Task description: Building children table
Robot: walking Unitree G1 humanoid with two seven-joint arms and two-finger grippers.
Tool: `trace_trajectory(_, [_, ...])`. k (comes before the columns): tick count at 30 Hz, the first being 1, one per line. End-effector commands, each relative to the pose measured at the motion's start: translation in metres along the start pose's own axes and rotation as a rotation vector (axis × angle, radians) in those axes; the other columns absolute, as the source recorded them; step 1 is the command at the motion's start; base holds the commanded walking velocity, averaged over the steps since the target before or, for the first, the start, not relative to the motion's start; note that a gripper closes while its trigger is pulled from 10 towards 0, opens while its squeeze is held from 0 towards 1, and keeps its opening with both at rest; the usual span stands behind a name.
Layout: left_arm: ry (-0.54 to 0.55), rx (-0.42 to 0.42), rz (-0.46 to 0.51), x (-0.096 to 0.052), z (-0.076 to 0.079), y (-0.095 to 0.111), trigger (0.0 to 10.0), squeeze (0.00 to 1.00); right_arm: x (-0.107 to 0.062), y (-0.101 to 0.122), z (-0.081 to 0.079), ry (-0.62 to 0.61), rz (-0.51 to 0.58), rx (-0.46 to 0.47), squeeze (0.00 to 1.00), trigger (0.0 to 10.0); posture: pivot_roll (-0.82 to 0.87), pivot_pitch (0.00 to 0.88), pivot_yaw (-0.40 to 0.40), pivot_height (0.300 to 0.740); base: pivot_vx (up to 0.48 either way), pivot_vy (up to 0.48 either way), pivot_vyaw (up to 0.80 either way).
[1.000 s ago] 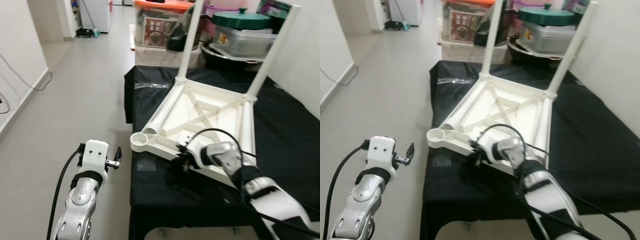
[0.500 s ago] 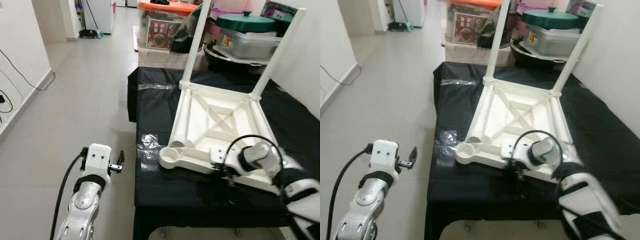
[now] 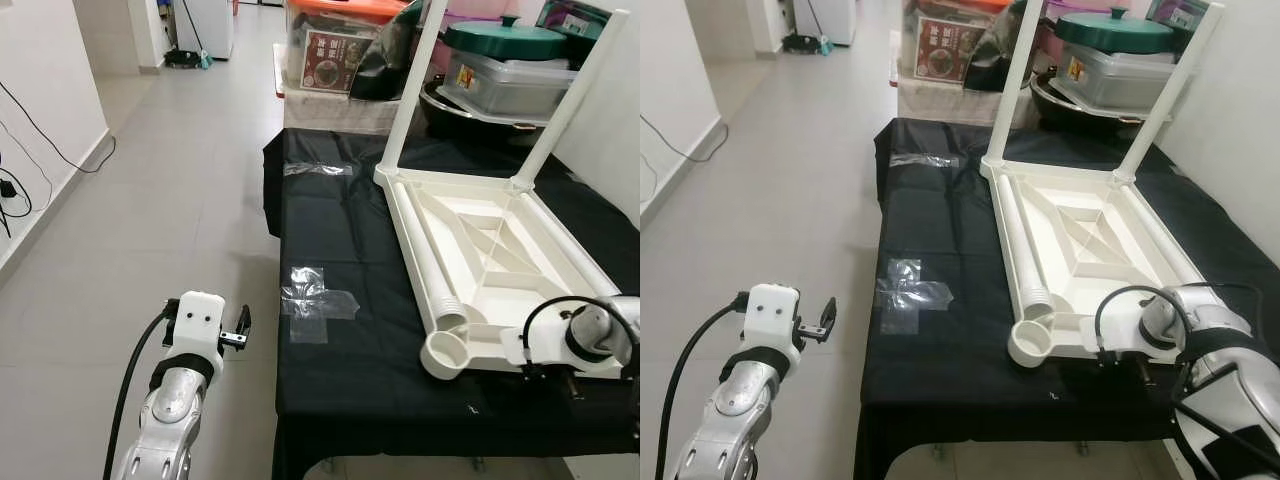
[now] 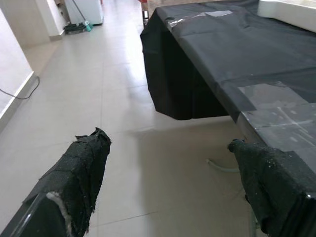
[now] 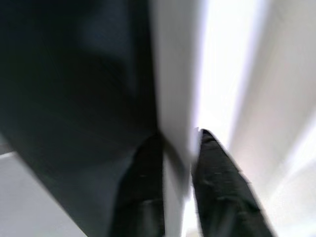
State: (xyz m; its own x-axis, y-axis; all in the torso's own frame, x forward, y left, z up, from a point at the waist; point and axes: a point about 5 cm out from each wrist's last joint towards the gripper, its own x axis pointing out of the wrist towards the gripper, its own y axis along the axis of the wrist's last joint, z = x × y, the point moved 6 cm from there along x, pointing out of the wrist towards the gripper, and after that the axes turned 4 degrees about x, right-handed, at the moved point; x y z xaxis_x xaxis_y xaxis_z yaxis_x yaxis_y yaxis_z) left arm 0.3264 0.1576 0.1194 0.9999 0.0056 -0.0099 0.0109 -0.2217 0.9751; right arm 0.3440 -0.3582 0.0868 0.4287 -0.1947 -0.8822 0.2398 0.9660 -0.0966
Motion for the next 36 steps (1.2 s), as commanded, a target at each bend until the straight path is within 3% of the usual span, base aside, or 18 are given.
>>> trace_trajectory(1, [-0.005, 0.002, -0.006, -0.002, 0.001, -0.001, 10.0, 0.00, -0.017, -0.002, 0.037, -0.185, -0.004, 0.043, 1.00, 10.0, 0.11, 0.000, -0.157, 0.740, 0.000, 0.000, 0.00])
trace_trajectory(5, [-0.007, 0.003, -0.006, -0.003, 0.001, -0.001, 10.0, 0.00, -0.021, 0.004, 0.048, -0.233, -0.008, -0.004, 1.00, 10.0, 0.11, 0.000, -0.153, 0.740, 0.000, 0.000, 0.00])
trace_trajectory(8, [-0.009, 0.005, -0.007, -0.004, 0.001, -0.001, 10.0, 0.00, -0.025, 0.018, 0.045, -0.156, 0.069, 0.000, 1.00, 10.0, 0.11, 0.000, -0.152, 0.740, 0.000, 0.000, 0.00])
trace_trajectory(15, [-0.008, 0.005, -0.010, -0.004, 0.000, -0.001, 10.0, 0.00, -0.040, 0.040, 0.052, -0.108, 0.197, -0.016, 1.00, 10.0, 0.11, 0.000, -0.146, 0.740, 0.000, 0.000, 0.00])
trace_trajectory(17, [-0.010, 0.004, -0.009, -0.004, 0.000, -0.001, 10.0, 0.00, -0.060, 0.070, 0.066, -0.104, 0.397, 0.057, 1.00, 10.0, 0.10, 0.000, -0.144, 0.740, 0.000, 0.000, 0.00])
trace_trajectory(18, [-0.011, 0.003, -0.005, -0.004, 0.001, 0.000, 10.0, 0.00, -0.086, 0.103, 0.083, -0.125, 0.623, 0.123, 1.00, 10.0, 0.11, 0.000, -0.143, 0.740, 0.000, 0.000, 0.00])
trace_trajectory(19, [-0.011, 0.003, -0.005, -0.004, 0.001, 0.000, 10.0, 0.00, -0.086, 0.103, 0.083, -0.125, 0.623, 0.123, 1.00, 10.0, 0.11, 0.000, -0.143, 0.740, 0.000, 0.000, 0.00])
trace_trajectory(23, [-0.003, 0.001, 0.010, -0.002, -0.002, 0.004, 10.0, 0.00, -0.136, 0.162, 0.123, -0.273, 1.049, 0.342, 1.00, 10.0, 0.12, 0.000, -0.140, 0.740, 0.000, 0.000, 0.00])
trace_trajectory(25, [-0.003, 0.001, 0.010, -0.002, -0.002, 0.004, 10.0, 0.00, -0.136, 0.162, 0.123, -0.273, 1.049, 0.342, 1.00, 10.0, 0.12, 0.000, -0.140, 0.740, 0.000, 0.000, 0.00])
trace_trajectory(27, [0.005, 0.002, 0.022, -0.001, -0.006, 0.007, 10.0, 0.00, -0.148, 0.183, 0.137, -0.363, 1.210, 0.492, 1.00, 10.0, 0.12, 0.000, -0.140, 0.740, 0.000, 0.000, 0.00])
trace_trajectory(29, [0.005, 0.002, 0.022, -0.001, -0.006, 0.007, 10.0, 0.00, -0.148, 0.183, 0.137, -0.363, 1.210, 0.492, 1.00, 10.0, 0.12, 0.000, -0.140, 0.740, 0.000, 0.000, 0.00])
trace_trajectory(30, [0.009, 0.003, 0.032, -0.001, -0.008, 0.009, 10.0, 0.00, -0.151, 0.195, 0.141, -0.390, 1.308, 0.614, 0.00, 10.0, 0.13, 0.000, -0.133, 0.740, 0.000, 0.000, 0.00])
trace_trajectory(31, [0.011, 0.005, 0.040, -0.001, -0.009, 0.011, 10.0, 0.00, -0.149, 0.206, 0.141, -0.387, 1.376, 0.720, 0.00, 10.0, 0.14, 0.000, -0.125, 0.740, 0.000, 0.000, 0.00])
trace_trajectory(36, [0.012, 0.008, 0.050, -0.001, -0.011, 0.014, 10.0, 0.00, -0.146, 0.223, 0.134, -0.397, 1.437, 0.782, 0.00, 10.0, 0.14, 0.000, -0.123, 0.740, 0.000, 0.000, 0.00])
